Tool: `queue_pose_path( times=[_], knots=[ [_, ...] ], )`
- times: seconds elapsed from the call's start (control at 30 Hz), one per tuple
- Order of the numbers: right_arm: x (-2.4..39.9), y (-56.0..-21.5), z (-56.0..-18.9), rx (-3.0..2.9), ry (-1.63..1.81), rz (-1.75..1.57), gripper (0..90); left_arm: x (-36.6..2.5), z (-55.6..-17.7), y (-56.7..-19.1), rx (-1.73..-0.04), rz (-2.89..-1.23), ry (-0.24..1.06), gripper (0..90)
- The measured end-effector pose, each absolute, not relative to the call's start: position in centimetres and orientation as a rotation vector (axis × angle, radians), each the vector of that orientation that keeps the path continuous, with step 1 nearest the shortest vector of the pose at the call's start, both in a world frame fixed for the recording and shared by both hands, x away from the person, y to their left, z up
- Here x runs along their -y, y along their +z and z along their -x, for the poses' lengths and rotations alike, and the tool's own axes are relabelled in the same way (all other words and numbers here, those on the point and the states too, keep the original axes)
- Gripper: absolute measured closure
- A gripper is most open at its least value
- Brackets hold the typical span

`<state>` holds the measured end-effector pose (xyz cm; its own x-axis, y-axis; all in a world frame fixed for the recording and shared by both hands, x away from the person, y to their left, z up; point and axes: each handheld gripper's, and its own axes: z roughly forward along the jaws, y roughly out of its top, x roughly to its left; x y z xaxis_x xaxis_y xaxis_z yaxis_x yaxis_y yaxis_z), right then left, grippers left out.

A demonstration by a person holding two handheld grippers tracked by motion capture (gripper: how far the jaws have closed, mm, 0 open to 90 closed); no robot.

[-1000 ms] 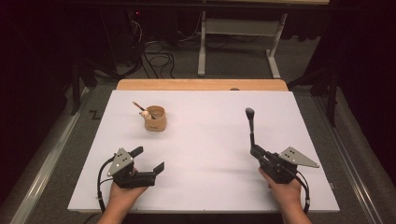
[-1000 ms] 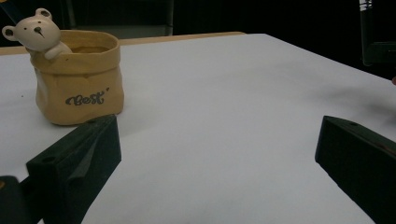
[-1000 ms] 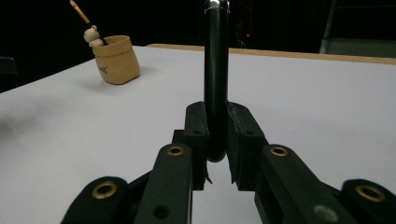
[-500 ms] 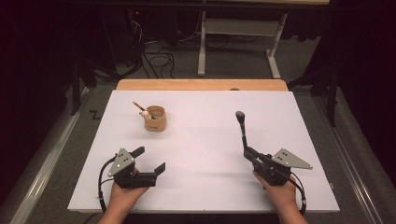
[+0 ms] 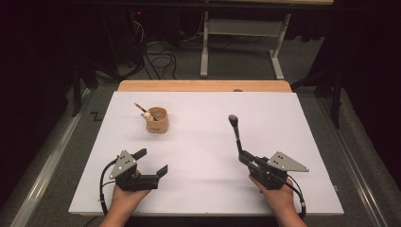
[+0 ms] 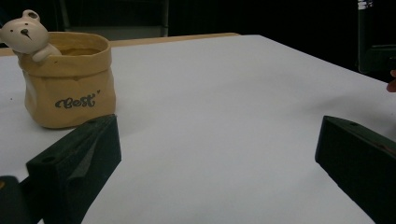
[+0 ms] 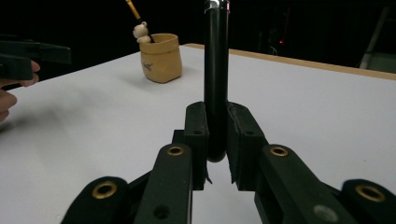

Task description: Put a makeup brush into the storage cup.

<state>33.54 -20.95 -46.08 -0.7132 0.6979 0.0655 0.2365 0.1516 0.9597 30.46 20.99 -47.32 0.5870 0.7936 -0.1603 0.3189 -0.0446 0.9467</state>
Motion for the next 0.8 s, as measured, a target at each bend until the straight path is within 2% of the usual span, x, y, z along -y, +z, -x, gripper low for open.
queue_pose_path(
  times=[0.8],
  knots=[
    [17.6,-44.5,-34.3,-2.096,1.575,-0.779,80.6,-21.3,-30.5,-47.3,-0.959,-1.614,0.493,1.3]
  ],
)
